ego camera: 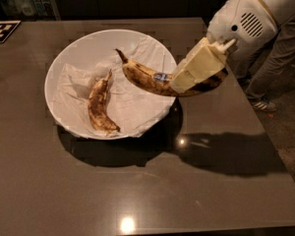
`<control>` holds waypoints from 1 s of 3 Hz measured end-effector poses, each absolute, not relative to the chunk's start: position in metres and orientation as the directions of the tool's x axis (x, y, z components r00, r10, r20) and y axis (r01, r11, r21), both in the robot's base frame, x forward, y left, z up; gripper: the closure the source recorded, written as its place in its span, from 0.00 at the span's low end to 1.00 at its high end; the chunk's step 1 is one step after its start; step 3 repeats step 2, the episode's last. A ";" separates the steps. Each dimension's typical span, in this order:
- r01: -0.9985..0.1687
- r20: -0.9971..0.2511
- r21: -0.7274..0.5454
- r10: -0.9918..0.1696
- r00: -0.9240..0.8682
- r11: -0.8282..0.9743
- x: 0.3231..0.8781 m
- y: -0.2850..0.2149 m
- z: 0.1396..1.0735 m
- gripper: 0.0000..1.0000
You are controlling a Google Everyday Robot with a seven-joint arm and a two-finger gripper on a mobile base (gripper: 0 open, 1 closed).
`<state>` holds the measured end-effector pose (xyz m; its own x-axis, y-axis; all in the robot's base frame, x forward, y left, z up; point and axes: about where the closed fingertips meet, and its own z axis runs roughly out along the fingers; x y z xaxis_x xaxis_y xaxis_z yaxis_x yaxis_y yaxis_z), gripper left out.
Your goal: Pick banana from white bowl
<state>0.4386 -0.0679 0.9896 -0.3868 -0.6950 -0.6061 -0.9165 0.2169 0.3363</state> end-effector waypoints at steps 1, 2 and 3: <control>-0.910 -0.620 0.335 -0.671 -0.407 0.242 0.434 -0.088 0.991 1.00; -0.914 -0.640 0.313 -0.653 -0.405 0.260 0.428 -0.104 0.991 1.00; -0.914 -0.640 0.313 -0.653 -0.405 0.260 0.428 -0.104 0.991 1.00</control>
Offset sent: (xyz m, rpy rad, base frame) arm -0.0299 -0.0641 -0.0040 0.0272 -0.0305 -0.0563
